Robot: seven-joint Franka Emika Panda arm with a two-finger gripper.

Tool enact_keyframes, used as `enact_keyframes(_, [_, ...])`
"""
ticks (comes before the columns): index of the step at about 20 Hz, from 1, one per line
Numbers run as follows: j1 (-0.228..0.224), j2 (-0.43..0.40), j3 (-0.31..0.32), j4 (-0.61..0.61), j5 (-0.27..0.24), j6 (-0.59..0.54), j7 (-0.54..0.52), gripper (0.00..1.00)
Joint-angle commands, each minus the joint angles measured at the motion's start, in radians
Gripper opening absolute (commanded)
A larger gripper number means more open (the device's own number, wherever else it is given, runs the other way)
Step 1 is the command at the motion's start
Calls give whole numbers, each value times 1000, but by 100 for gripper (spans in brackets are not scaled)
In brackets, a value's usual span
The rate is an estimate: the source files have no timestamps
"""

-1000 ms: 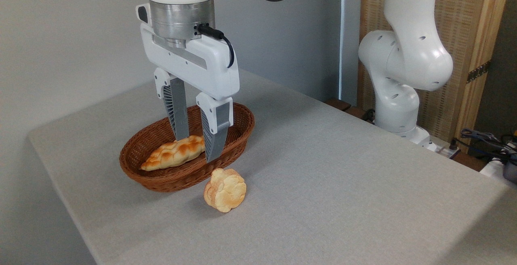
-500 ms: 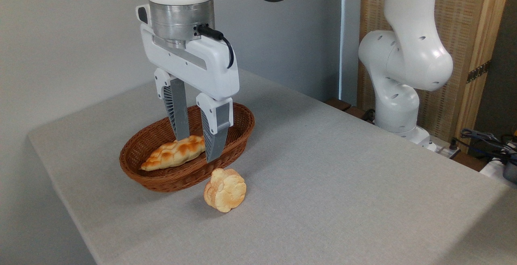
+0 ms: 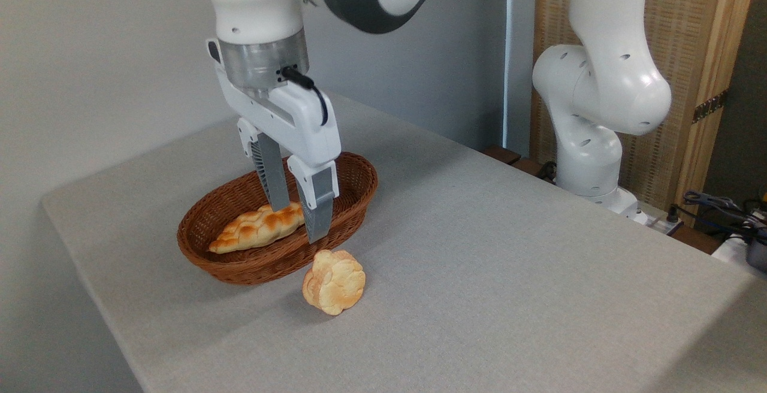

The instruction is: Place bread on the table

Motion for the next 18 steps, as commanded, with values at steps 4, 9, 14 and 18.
enact_keyframes(4, [-103,-17,-8,-49,-83,51,-17,100])
enact_keyframes(9, [-199,6,-8,-55,-83,57,-138,100])
enact_keyframes(14, [-239,68,-8,-55,-77,116,-160,100])
enact_keyframes(18, [-243,130,-26,-54,-70,169,-155,100])
